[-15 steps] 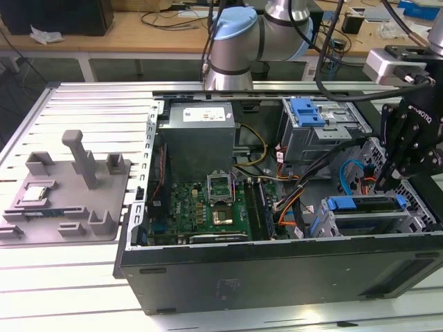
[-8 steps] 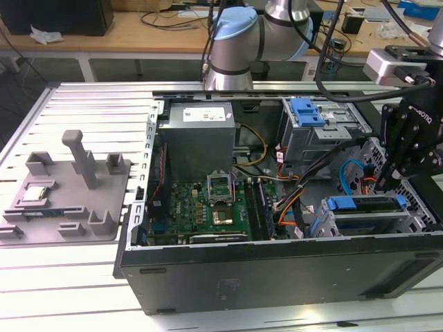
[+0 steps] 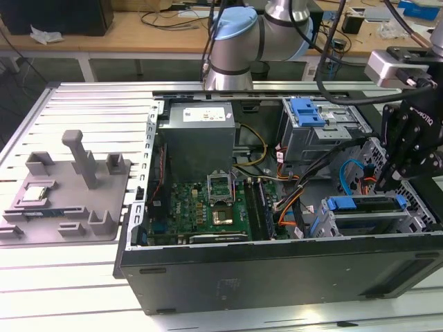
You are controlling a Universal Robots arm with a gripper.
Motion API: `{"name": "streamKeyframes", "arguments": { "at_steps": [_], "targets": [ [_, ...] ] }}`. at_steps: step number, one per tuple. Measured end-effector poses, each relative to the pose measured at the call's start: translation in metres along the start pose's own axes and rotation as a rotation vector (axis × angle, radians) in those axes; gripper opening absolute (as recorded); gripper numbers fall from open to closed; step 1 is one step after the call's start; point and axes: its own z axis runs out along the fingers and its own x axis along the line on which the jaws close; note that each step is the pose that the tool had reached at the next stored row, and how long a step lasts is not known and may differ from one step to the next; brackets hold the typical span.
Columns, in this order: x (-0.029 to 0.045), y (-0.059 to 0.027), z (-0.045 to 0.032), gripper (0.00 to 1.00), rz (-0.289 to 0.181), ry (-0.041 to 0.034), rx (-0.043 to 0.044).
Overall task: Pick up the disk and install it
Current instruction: 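Insert the first disk wire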
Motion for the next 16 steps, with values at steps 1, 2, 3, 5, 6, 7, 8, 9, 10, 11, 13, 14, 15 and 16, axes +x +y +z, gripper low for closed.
{"name": "streamKeyframes", "arguments": {
  "at_steps": [1,2,3,5,6,7,8,9,10,11,13,14,15,16],
  "targets": [
    [0.0017,-0.0001,0.0001,0.16,0.0,-0.0106,-0.0008],
    [0.0023,-0.0002,0.0001,0.16,0.0,-0.0147,-0.0011],
    [0.0023,-0.0001,0.0001,0.16,-0.001,-0.0152,-0.001],
    [0.0025,0.0006,0.0002,0.16,-0.011,-0.0156,0.0062],
    [0.0025,0.0011,0.0001,0.16,-0.015,-0.0157,0.0094],
    [0.0025,0.0014,0.0002,0.16,-0.019,-0.0159,0.012],
    [0.0025,0.002,0.0002,0.16,-0.023,-0.0161,0.0152],
    [0.0026,0.0028,0.0002,0.16,-0.03,-0.0162,0.0189],
    [0.0027,0.0035,0.0002,0.16,-0.038,-0.0163,0.0223],
    [0.0026,0.0035,0.0002,0.16,-0.044,-0.0164,0.0233],
    [0.0026,0.0036,0.0002,0.16,-0.046,-0.0163,0.0235],
    [0.0026,0.0036,0.0002,0.16,-0.046,-0.0163,0.0236],
    [0.0027,0.0037,0.0002,0.16,-0.046,-0.0163,0.0236],
    [0.0027,0.0036,0.0002,0.16,-0.046,-0.0164,0.0236]
  ]
}}
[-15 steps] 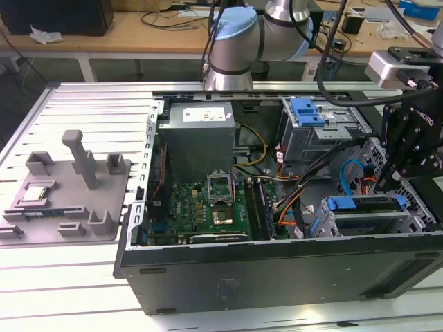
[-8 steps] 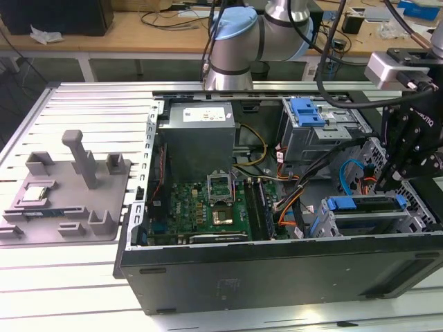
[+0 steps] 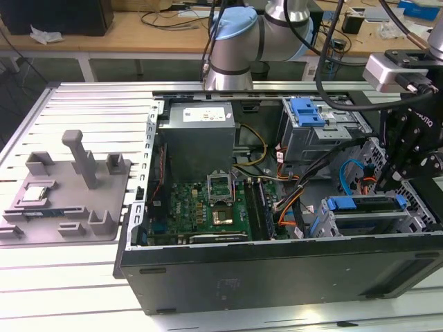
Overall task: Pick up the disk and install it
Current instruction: 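Insert the first disk wire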
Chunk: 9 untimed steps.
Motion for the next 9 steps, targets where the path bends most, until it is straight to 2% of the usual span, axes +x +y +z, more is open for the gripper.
{"name": "streamKeyframes", "arguments": {
  "at_steps": [9],
  "targets": [
    [0.0027,-0.0003,0.0008,0.16,0.0,0.0003,0.0]
  ]
}}
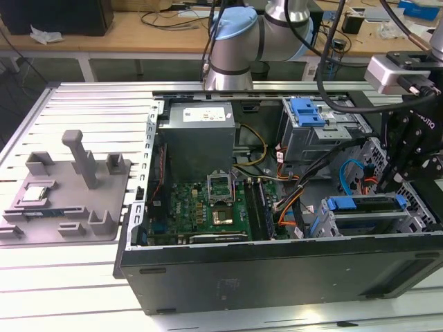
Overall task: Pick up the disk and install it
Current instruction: 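Insert the first disk wire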
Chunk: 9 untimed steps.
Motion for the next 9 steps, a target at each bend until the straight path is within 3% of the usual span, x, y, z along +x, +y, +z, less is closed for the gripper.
{"name": "streamKeyframes", "arguments": {
  "at_steps": [9],
  "targets": [
    [-0.0001,0.0001,0.0017,0.16,0.0,-0.0001,0.0]
  ]
}}
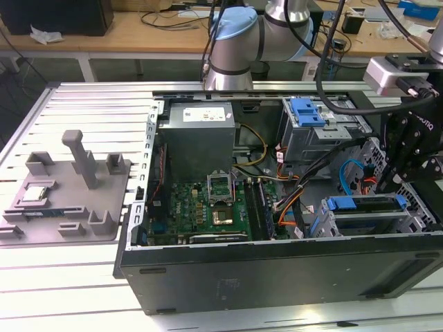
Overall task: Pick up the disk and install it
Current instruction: 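Insert the first disk wire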
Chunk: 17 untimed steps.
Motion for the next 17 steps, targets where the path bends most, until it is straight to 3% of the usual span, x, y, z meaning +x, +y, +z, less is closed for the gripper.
{"name": "streamKeyframes", "arguments": {
  "at_steps": [17],
  "targets": [
    [0.0006,-0.0004,0.0046,0.16,0.0,-0.0001,0.0]
  ]
}}
